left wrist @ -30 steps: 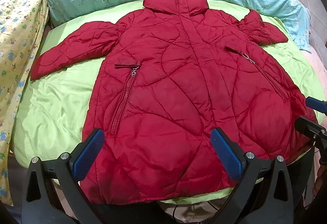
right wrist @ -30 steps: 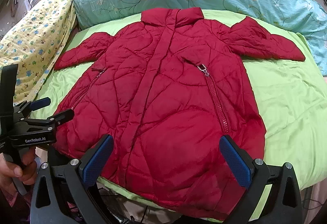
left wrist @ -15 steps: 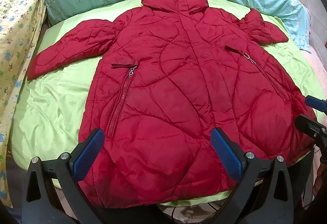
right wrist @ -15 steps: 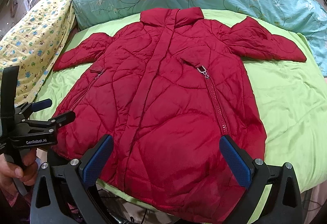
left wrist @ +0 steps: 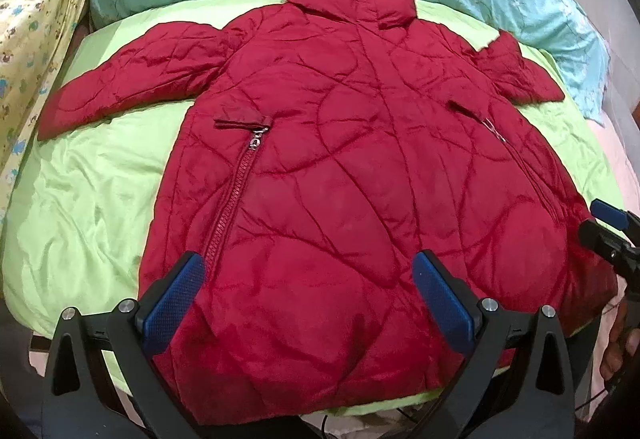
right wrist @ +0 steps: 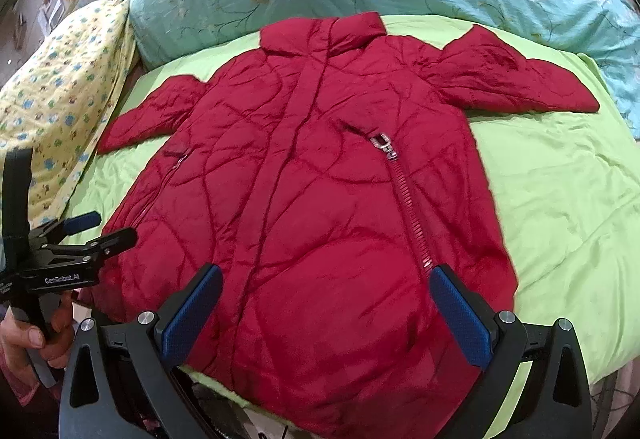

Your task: Fold large clothes

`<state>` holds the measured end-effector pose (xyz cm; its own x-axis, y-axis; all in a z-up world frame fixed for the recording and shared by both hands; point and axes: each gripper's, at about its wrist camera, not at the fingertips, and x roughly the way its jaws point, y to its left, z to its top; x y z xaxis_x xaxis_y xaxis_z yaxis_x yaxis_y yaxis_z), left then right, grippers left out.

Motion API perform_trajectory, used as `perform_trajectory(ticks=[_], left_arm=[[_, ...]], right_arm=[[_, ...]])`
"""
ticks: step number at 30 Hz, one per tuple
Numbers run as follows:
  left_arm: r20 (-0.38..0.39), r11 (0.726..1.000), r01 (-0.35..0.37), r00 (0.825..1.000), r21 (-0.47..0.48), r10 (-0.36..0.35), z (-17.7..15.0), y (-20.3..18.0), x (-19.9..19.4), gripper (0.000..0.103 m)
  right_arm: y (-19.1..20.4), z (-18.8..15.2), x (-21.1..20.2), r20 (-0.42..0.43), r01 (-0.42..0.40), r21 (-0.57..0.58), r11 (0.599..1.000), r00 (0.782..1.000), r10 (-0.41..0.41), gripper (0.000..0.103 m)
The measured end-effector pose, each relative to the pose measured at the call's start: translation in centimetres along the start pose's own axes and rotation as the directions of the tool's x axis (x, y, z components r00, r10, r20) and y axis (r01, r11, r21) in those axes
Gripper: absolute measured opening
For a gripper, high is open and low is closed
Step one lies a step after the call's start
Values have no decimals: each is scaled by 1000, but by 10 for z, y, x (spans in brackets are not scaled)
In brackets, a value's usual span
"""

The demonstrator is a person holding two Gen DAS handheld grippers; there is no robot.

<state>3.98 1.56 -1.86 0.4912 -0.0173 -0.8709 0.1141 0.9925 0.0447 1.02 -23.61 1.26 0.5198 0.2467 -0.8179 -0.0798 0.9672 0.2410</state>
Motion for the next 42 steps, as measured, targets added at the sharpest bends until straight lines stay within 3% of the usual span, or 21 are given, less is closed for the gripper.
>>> perform_trajectory(ticks=[5, 12, 17, 32, 37, 42], left_arm=[[2, 1000, 1, 1000, -30, -1, 10, 10, 7, 103], [-9, 995, 65, 998, -79, -66, 27, 18, 21, 103], [-3, 993, 77, 997, -90, -78, 40, 19, 29, 103], [-1, 989, 99, 995, -106, -99, 67, 19, 51, 103], [-8, 991, 93, 995, -99, -95, 72, 14, 59, 103], [-33, 999, -2, 999, -41, 1, 73, 3, 68, 103]], right_arm=[[-25, 15, 1, 27, 33, 32, 999, 999, -34, 103], [-65, 37, 4, 40, 34, 120, 992, 998, -39, 103], [-98, 57, 4, 96, 32, 165, 986, 994, -48, 103], [-235, 120, 14, 194, 31, 398, 917, 974, -117, 102], [-278, 135, 26, 204, 33, 471, 882, 968, -146, 89], [-330, 145, 46, 208, 27, 573, 819, 962, -176, 65]])
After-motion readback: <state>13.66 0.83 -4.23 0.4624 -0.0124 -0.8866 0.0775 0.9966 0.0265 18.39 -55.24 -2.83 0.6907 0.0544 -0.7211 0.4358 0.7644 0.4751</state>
